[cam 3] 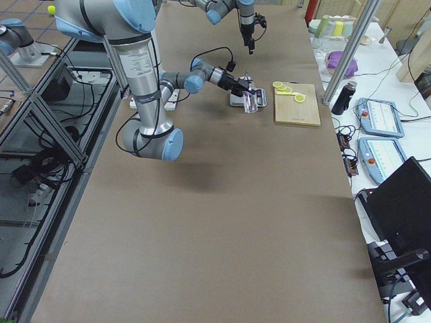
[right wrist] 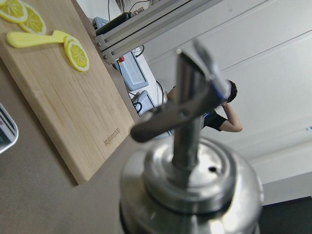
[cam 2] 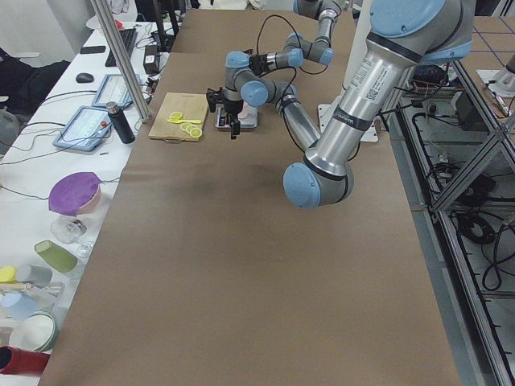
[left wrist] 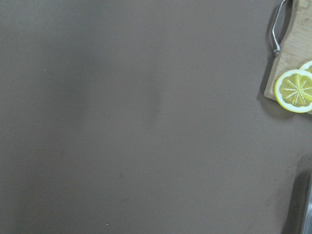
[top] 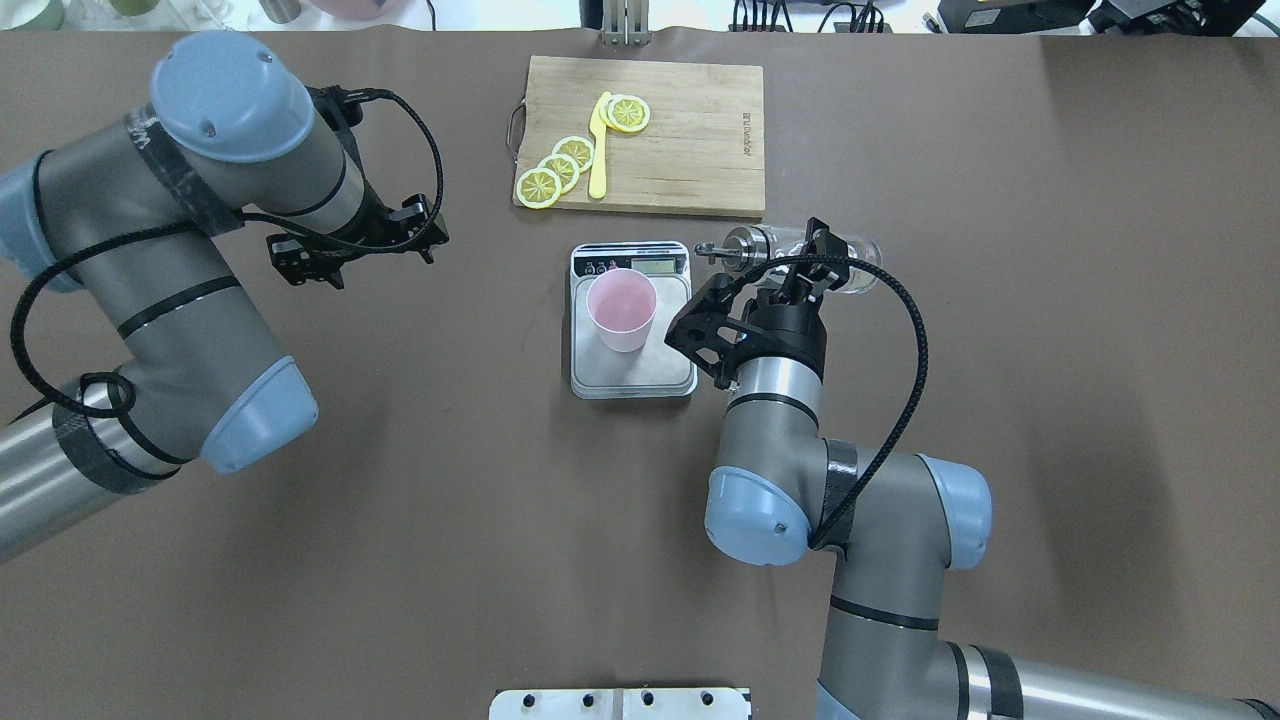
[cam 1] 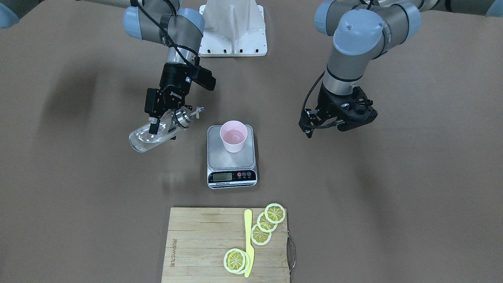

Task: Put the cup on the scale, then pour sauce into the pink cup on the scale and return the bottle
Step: 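Move the sauce bottle with the right gripper over the pink cup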

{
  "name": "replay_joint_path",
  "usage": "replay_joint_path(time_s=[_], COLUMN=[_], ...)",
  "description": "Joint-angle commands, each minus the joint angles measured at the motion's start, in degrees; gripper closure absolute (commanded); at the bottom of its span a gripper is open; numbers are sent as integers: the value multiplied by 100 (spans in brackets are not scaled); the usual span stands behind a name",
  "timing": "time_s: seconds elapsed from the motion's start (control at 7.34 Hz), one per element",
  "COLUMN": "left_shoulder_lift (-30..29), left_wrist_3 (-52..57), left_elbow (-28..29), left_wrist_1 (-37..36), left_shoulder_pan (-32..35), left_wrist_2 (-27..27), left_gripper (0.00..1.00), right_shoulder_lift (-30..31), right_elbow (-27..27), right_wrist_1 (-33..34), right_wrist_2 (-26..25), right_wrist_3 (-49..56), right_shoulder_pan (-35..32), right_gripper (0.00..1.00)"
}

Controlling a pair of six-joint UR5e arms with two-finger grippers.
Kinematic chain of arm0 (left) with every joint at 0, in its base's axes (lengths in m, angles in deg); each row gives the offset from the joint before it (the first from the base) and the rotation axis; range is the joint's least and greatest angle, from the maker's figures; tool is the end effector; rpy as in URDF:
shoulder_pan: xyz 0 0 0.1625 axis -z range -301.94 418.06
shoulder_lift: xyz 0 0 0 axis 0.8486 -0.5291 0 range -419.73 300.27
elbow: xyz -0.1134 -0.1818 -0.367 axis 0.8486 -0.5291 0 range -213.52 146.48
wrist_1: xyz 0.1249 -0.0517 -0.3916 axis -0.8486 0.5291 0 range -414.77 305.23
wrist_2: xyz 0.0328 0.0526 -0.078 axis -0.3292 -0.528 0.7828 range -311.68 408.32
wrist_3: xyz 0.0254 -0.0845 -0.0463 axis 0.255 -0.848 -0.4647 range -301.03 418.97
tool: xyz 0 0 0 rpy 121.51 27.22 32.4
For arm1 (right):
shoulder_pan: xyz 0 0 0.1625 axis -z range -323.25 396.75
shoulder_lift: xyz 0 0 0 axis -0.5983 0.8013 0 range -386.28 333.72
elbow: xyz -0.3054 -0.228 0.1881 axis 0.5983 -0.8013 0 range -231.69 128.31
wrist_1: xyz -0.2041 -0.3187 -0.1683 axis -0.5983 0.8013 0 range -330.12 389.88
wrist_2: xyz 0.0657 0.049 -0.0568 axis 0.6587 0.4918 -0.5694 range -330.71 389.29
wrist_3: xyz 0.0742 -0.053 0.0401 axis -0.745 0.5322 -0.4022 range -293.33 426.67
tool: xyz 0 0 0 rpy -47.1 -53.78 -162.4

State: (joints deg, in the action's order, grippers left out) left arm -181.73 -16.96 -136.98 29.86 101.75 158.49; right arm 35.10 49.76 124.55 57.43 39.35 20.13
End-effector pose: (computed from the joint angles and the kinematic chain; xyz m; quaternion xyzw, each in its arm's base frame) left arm 0.3921 -0.5114 0.2507 0.0190 0.3750 -0.1784 0.9095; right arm -0.5234 -0.3870 0.2636 0.5434 0.1116 -0.1759 0.8132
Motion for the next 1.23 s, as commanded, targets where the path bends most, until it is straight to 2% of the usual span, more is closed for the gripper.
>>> replay_joint_path(time_s=[0.0, 0.27, 0.68, 1.09], left_shoulder_lift=[10, 19, 19, 28], left_wrist_3=[25, 34, 34, 34], left_elbow=[19, 54, 98, 133], left_wrist_1=[9, 18, 18, 27], left_shoulder_pan=[25, 52, 52, 52], left_wrist_2=[-4, -4, -4, -4], left_gripper=[2, 2, 2, 2], right_shoulder_lift=[-46, -195, -494, -521], right_elbow=[-274, -530, -898, -1083], right_wrist_1=[227, 227, 218, 218], right_wrist_2=[-579, -949, -1204, -1713], right_wrist_3=[585, 962, 1210, 1807], right_shoulder_pan=[44, 62, 62, 36], right_gripper=[100, 100, 100, 100])
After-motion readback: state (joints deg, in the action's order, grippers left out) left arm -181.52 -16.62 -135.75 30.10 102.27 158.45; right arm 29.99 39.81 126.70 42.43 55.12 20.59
